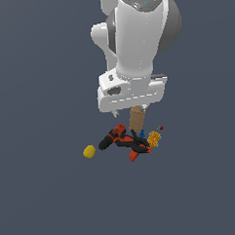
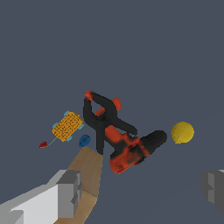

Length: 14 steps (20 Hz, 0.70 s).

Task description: Pick up a designated object from a clutter of objects.

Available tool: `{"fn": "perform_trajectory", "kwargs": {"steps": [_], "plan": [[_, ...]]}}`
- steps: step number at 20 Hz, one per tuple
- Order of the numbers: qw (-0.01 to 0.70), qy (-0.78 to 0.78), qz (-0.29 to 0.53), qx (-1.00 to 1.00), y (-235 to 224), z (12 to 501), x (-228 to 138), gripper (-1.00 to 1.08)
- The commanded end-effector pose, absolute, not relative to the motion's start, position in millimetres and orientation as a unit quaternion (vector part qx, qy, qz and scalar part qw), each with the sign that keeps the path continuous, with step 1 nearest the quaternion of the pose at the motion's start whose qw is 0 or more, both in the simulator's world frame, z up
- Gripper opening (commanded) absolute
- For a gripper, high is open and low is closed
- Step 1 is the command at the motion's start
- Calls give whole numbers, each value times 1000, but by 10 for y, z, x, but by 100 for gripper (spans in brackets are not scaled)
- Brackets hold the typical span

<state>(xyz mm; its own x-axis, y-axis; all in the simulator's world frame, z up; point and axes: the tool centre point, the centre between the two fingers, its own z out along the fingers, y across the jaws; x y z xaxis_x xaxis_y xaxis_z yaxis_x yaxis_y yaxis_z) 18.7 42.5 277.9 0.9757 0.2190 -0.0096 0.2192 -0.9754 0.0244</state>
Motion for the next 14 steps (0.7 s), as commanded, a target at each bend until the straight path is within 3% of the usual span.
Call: {"fn": "perform_trajectory", "kwargs": {"steps": [1,14], "plan": [[12,137,-4,991,457,2620,225,100],[5,304,-2,953,686,1600,349,100]]}}
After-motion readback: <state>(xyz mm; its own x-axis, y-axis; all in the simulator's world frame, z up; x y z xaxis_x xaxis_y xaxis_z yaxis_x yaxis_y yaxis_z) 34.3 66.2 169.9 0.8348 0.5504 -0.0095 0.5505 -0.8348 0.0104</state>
